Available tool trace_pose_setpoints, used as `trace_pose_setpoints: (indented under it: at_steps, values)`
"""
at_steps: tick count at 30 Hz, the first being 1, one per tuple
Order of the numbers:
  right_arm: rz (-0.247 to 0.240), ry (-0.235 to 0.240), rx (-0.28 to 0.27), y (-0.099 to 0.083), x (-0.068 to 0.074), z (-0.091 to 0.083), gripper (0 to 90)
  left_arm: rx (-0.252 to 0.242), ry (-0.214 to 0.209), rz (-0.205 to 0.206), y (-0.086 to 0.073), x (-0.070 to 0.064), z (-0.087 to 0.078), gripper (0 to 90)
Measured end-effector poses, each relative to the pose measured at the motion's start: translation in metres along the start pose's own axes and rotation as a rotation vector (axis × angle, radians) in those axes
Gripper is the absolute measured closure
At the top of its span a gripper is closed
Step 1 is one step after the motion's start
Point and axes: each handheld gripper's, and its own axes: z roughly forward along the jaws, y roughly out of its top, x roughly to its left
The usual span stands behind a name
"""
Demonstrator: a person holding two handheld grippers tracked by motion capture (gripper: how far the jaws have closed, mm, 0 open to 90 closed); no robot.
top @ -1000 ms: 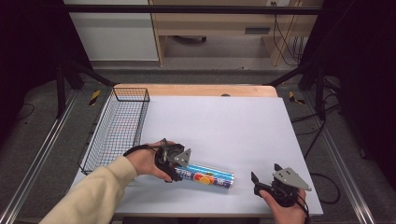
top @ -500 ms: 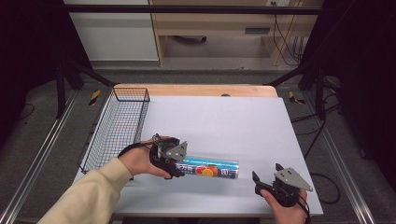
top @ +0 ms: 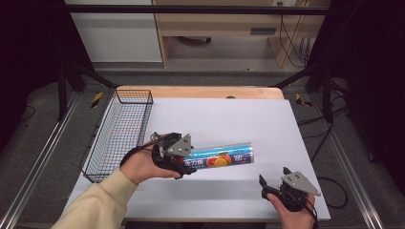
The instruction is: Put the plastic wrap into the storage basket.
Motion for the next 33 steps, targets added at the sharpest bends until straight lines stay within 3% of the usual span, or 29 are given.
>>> trace_pose_setpoints:
  at_steps: [4,6,8,15,22,27,33]
  values:
    - [0.003,-0.002,0.000,0.000,0.000,0.000,14.2,-0.028,0.007,0.006,0.001,-0.003,-0.001,31.7]
    - [0.000,0.000,-0.005,0.000,0.000,-0.001,14.2,-0.074,0.007,-0.037,-0.002,-0.004,-0.004,31.8]
    - [-0.005,0.001,-0.003,0.000,0.001,0.000,14.2,-0.086,0.014,-0.057,-0.003,-0.003,-0.005,31.8]
    - [-0.003,0.000,-0.002,0.000,0.000,0.000,14.2,-0.038,0.047,-0.101,-0.006,0.002,-0.007,31.9]
    - [-0.009,-0.007,-0.004,0.001,0.002,0.001,14.2,-0.069,0.078,-0.157,-0.012,0.002,-0.018,31.9]
    - [-0.035,-0.019,0.017,0.012,0.002,0.017,9.8,-0.093,0.122,-0.201,-0.017,0.002,-0.030,32.0]
    - [-0.048,0.003,0.019,0.029,0.000,0.038,10.6,-0.085,0.167,-0.242,-0.025,0.002,-0.041,32.0]
